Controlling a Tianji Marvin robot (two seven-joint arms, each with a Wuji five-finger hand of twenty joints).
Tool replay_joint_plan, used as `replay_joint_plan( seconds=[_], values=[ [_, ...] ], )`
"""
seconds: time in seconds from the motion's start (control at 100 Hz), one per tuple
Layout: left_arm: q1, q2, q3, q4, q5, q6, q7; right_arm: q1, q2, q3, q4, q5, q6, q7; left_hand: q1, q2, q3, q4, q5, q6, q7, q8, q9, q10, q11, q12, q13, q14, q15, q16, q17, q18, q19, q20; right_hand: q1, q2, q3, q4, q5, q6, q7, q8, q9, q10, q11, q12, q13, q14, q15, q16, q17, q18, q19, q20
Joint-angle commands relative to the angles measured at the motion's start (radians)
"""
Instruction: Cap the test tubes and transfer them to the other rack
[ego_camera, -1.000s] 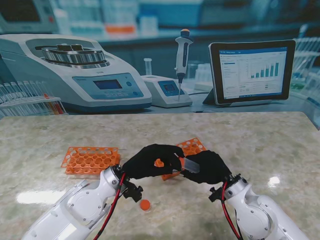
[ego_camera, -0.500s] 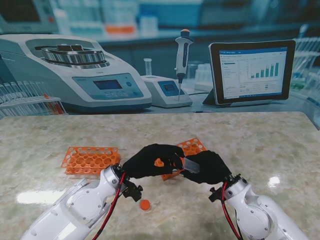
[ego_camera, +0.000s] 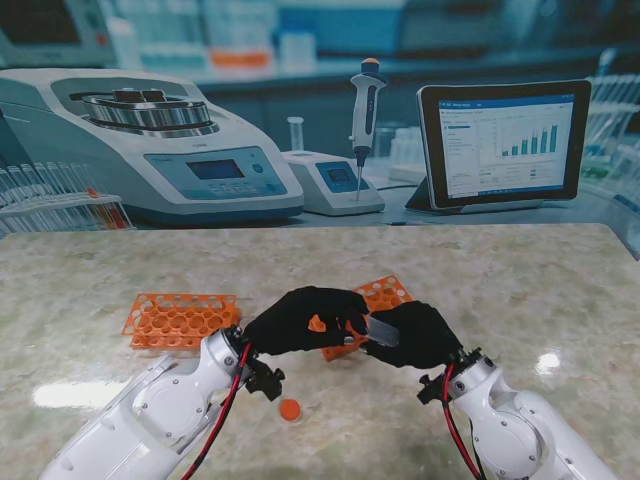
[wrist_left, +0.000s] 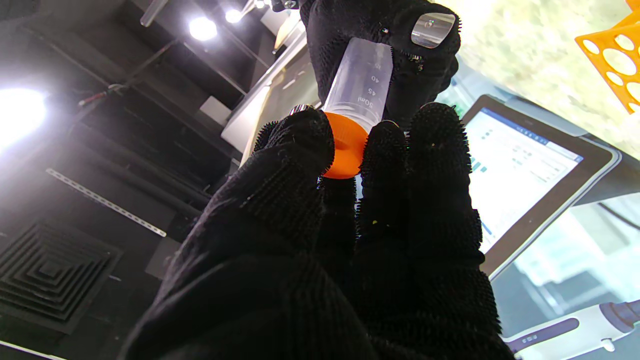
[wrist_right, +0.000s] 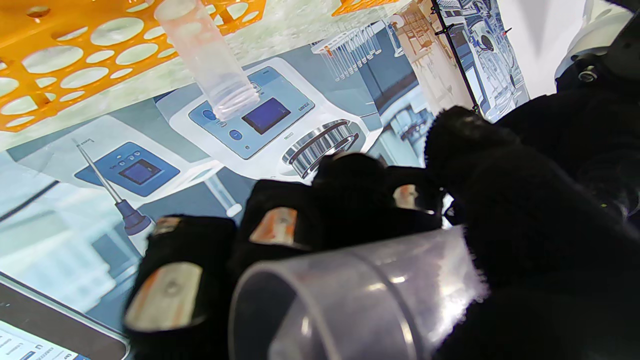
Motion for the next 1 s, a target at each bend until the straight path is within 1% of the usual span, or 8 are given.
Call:
replay_joint_plan(
  seconds=[0.0, 0.14, 0.3, 0.32, 0.45, 0.69, 0.99],
  values=[
    [0.001, 0.002, 0.0, 0.0, 0.006, 0.01, -0.008, -0.005, -0.005, -0.003, -0.008, 0.002, -0.007, -0.002, 0.093, 0.012, 0.006, 0.018, -0.011, 0.07, 0.021, 0.014, 0.052, 0.043, 0.021, -0.038, 0.057, 0.012, -0.016, -0.011, 0.01, -0.024, -0.015, 0.028, 0.058, 0.007, -0.001, 0.017, 0.043, -0.063, 0.064, 0.037, 0.064, 0.016, 0.006, 0.015, 0.073, -0.135, 0.164, 0.046, 0.029, -0.013, 0.111, 0.007],
    [-0.002, 0.002, 0.002, 0.002, 0.002, 0.016, -0.013, -0.01, -0.005, -0.001, -0.014, 0.0, -0.009, -0.004, 0.093, 0.017, 0.01, 0.016, 0.013, 0.076, 0.029, 0.002, 0.058, 0.044, 0.018, -0.048, 0.06, 0.021, -0.026, -0.022, 0.009, -0.015, -0.018, 0.029, 0.059, 0.007, -0.001, 0.017, 0.043, -0.063, 0.064, 0.037, 0.064, 0.015, 0.005, 0.015, 0.073, -0.135, 0.164, 0.046, 0.029, -0.013, 0.111, 0.007],
    [-0.011, 0.002, 0.008, 0.004, -0.011, 0.022, -0.02, -0.015, -0.005, 0.0, -0.019, -0.002, -0.011, -0.006, 0.093, 0.021, 0.03, 0.015, 0.044, 0.086, 0.022, -0.034, 0.057, 0.05, 0.009, -0.063, 0.059, 0.029, -0.037, -0.032, 0.003, -0.002, -0.029, 0.032, 0.058, 0.007, -0.001, 0.017, 0.043, -0.063, 0.064, 0.037, 0.064, 0.015, 0.005, 0.015, 0.073, -0.135, 0.164, 0.046, 0.029, -0.013, 0.111, 0.007],
    [-0.011, 0.002, 0.009, 0.004, -0.013, 0.023, -0.022, -0.016, -0.005, 0.0, -0.019, -0.002, -0.012, -0.006, 0.093, 0.016, 0.048, 0.004, 0.051, 0.088, 0.02, -0.043, 0.056, 0.05, 0.009, -0.068, 0.06, 0.032, -0.046, -0.034, 0.002, 0.0, -0.031, 0.029, 0.058, 0.007, -0.001, 0.017, 0.043, -0.063, 0.064, 0.037, 0.064, 0.015, 0.005, 0.015, 0.073, -0.135, 0.164, 0.046, 0.029, -0.013, 0.111, 0.007],
    [-0.019, 0.003, 0.013, 0.005, -0.022, 0.023, -0.027, -0.017, -0.005, 0.001, -0.019, -0.003, -0.012, -0.007, 0.093, 0.029, 0.05, -0.001, 0.075, 0.093, 0.008, -0.066, 0.056, 0.053, 0.004, -0.079, 0.063, 0.033, -0.058, -0.041, 0.0, 0.004, -0.034, 0.028, 0.058, 0.007, -0.001, 0.017, 0.043, -0.063, 0.064, 0.037, 0.063, 0.015, 0.005, 0.015, 0.073, -0.135, 0.164, 0.046, 0.029, -0.013, 0.111, 0.007],
    [-0.032, -0.001, 0.019, 0.01, -0.029, 0.028, -0.024, -0.015, -0.005, -0.001, -0.016, -0.002, -0.013, -0.007, 0.093, 0.037, 0.054, -0.002, 0.08, 0.093, -0.003, -0.075, 0.056, 0.052, 0.002, -0.085, 0.064, 0.03, -0.067, -0.049, -0.001, 0.002, -0.038, 0.031, 0.058, 0.006, 0.0, 0.017, 0.04, -0.066, 0.063, 0.039, 0.063, 0.015, 0.006, 0.015, 0.073, -0.135, 0.164, 0.046, 0.029, -0.013, 0.111, 0.007],
    [-0.047, 0.0, 0.03, 0.01, -0.049, 0.029, -0.036, -0.01, -0.005, -0.005, -0.012, 0.002, -0.016, 0.0, 0.093, 0.059, 0.069, -0.006, 0.079, 0.093, -0.012, -0.074, 0.046, 0.046, -0.002, -0.087, 0.053, 0.027, -0.08, -0.062, -0.008, 0.002, -0.052, 0.036, 0.058, 0.007, -0.001, 0.017, 0.041, -0.066, 0.062, 0.04, 0.064, 0.015, 0.006, 0.015, 0.073, -0.135, 0.164, 0.046, 0.029, -0.013, 0.11, 0.006]
  ],
)
